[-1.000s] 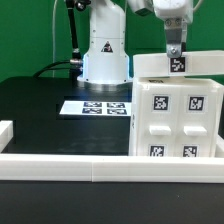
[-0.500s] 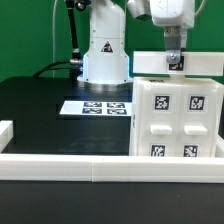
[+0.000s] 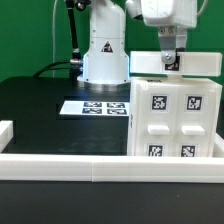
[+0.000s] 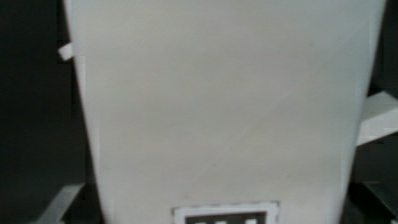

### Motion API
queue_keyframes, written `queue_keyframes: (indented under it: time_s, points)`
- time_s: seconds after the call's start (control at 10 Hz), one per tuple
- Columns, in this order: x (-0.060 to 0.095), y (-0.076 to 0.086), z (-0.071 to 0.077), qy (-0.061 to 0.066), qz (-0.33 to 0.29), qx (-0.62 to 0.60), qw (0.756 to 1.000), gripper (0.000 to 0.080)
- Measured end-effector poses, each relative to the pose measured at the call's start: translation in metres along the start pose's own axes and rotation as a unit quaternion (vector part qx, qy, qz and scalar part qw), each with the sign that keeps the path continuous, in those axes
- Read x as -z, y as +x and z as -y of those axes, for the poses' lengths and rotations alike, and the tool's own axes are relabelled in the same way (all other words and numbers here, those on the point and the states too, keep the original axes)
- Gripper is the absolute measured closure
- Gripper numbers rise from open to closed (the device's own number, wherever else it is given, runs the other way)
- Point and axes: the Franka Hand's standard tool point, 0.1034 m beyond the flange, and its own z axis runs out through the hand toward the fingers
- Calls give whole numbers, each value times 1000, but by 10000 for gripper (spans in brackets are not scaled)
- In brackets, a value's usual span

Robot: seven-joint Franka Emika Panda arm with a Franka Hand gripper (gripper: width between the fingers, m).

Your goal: Assemble cabinet

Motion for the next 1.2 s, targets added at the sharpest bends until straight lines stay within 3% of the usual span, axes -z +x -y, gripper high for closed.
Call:
queue_keyframes:
  time_s: [0.4,0.5,0.8,0.9,1.2]
  points:
    - [-1,0,1,-1,-1,-200,980,242]
    - [-1,0,0,-7,-8,-243,970,242]
    - [-2,2,1,-13,-24,-416,909,242]
    - [-2,2,1,-10,-27,-451,892,242]
    - [-2,4,0,11,-41,-611,791,242]
